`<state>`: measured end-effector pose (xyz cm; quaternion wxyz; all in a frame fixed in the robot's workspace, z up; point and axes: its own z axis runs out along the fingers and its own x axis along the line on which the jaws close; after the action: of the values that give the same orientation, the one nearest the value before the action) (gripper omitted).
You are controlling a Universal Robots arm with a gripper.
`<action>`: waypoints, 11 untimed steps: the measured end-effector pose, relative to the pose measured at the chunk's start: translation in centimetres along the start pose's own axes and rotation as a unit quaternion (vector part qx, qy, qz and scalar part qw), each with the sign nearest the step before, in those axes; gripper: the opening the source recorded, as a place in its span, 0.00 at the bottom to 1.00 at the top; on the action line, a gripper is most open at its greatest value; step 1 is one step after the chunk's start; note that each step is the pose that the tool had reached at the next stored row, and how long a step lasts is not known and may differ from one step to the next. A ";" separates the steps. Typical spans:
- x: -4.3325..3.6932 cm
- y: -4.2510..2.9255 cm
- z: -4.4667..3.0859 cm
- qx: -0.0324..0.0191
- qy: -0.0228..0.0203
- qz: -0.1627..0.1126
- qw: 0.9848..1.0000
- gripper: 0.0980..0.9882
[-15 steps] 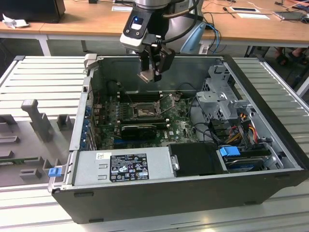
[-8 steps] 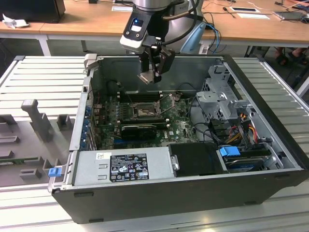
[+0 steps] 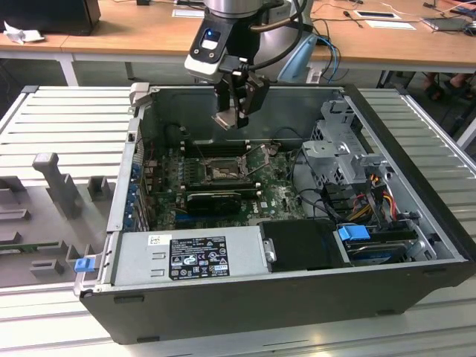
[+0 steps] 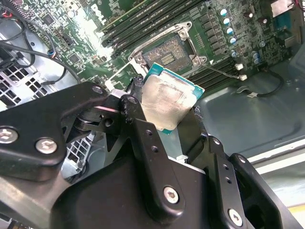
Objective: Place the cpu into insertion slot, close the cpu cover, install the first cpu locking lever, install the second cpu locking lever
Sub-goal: 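Place the cpu into insertion slot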
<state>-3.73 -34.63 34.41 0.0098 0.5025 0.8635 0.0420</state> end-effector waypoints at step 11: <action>0.00 -0.01 0.10 0.000 -0.001 0.008 1.000 0.49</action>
<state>-3.73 -34.63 34.30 0.0102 0.5095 0.8594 0.0419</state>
